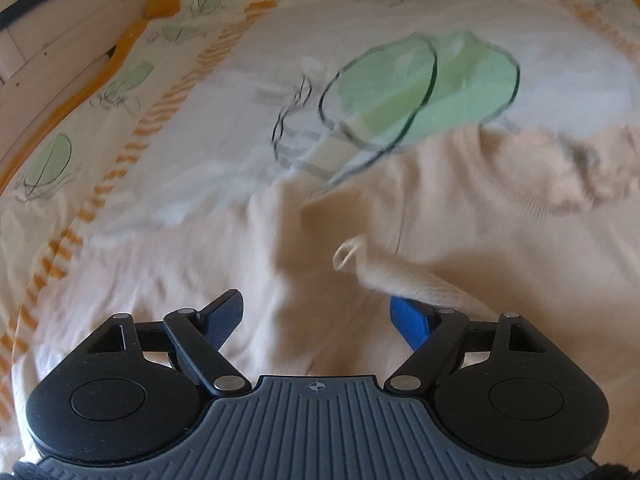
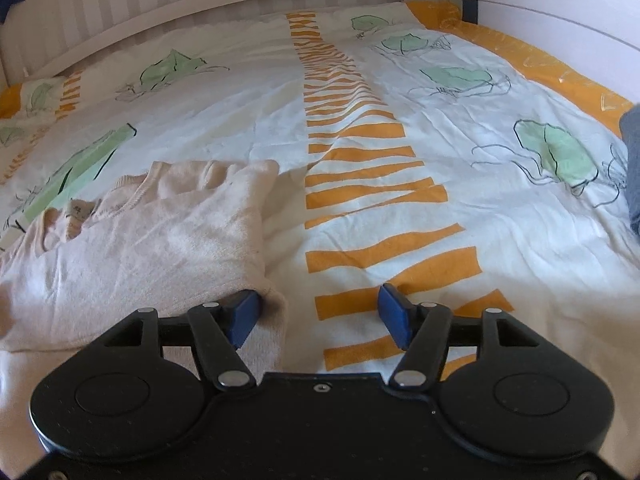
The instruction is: Fold small clothes
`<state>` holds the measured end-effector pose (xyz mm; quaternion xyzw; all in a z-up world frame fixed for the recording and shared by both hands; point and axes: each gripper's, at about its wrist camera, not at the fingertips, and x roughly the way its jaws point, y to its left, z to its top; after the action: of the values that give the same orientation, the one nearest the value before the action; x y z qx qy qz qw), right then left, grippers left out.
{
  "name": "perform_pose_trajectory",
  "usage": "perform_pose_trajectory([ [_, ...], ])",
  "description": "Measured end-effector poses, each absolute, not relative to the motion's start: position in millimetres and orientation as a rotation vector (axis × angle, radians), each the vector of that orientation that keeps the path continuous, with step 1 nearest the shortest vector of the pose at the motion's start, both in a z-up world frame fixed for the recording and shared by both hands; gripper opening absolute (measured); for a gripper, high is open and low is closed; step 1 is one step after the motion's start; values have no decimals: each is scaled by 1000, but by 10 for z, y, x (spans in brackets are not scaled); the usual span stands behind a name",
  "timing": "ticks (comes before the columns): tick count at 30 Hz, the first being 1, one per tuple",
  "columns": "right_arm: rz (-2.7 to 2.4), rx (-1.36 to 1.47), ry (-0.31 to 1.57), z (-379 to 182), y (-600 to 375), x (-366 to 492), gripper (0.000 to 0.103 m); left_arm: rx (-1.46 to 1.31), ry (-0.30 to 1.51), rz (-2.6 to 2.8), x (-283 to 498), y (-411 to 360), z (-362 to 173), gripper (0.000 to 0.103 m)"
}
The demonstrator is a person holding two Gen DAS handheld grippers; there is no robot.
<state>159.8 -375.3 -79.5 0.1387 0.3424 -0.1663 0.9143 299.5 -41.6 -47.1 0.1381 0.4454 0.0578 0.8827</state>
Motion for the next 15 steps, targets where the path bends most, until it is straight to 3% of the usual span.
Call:
perform_pose_trajectory([
  [15, -352, 299, 703, -788, -3747, 1586, 67, 151, 933, 152, 2936, -153, -155, 80],
])
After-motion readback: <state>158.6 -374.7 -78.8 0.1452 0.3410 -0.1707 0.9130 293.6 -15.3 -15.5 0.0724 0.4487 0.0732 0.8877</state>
